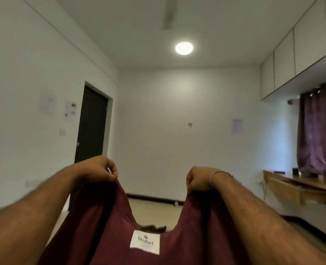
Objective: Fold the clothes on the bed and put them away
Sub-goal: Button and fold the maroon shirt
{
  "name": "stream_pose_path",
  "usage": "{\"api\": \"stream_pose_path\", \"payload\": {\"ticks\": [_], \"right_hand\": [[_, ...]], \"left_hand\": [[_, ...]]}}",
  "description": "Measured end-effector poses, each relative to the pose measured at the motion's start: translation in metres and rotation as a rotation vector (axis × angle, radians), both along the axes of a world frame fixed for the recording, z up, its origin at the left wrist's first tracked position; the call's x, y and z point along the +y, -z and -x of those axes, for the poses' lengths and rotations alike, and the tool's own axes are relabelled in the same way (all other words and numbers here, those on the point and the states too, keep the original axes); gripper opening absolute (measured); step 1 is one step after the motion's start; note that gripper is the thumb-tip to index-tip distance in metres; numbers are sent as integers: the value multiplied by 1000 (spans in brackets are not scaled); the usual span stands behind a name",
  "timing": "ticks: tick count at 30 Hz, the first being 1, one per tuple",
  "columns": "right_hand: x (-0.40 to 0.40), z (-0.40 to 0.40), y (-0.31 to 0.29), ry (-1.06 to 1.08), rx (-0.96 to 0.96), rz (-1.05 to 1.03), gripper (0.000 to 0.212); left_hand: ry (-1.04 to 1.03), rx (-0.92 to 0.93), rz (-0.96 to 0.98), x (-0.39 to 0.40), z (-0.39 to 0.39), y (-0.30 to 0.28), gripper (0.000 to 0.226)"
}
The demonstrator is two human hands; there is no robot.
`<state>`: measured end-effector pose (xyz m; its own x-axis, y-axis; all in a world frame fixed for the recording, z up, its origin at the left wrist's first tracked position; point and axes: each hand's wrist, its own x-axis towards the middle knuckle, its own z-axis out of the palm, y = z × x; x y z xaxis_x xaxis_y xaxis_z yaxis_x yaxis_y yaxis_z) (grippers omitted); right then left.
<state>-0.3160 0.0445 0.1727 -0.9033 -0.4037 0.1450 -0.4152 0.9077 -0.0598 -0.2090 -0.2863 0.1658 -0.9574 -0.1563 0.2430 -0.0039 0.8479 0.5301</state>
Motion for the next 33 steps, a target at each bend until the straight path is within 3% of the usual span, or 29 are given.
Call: {"api": "stream_pose_path", "payload": {"ticks": [4, 9, 11, 13, 16, 18, 22, 28, 33], "right_hand": [[-5, 35, 121, 204, 183, 126, 17], [-7, 49, 255, 301, 120, 785, 11], [-8, 33, 298, 270, 25, 942, 11], [-9, 5, 350, 266, -94, 1005, 15], [-1, -37, 427, 348, -261, 996, 23], [9, -62, 461, 353, -271, 1009, 24], [24, -100, 503, 381, -293, 1110, 12], [22, -106, 502, 285, -171, 1140, 12], [16, -106, 494, 367, -310, 1387, 8]], "left_hand": [[-330, 153, -123, -9, 34, 131, 5], [-535, 364, -383, 1, 31, 261, 5], [-481, 409, -412, 20, 14, 287, 24], [-440, 379, -449, 40, -9, 324, 40], [-496, 310, -449, 61, -42, 403, 27], [-542, 262, -445, 70, -60, 441, 20], [-524, 198, -413, 75, -60, 460, 17], [-508, 193, -368, 87, -51, 465, 14], [-362, 299, -325, 101, -53, 461, 22]]}}
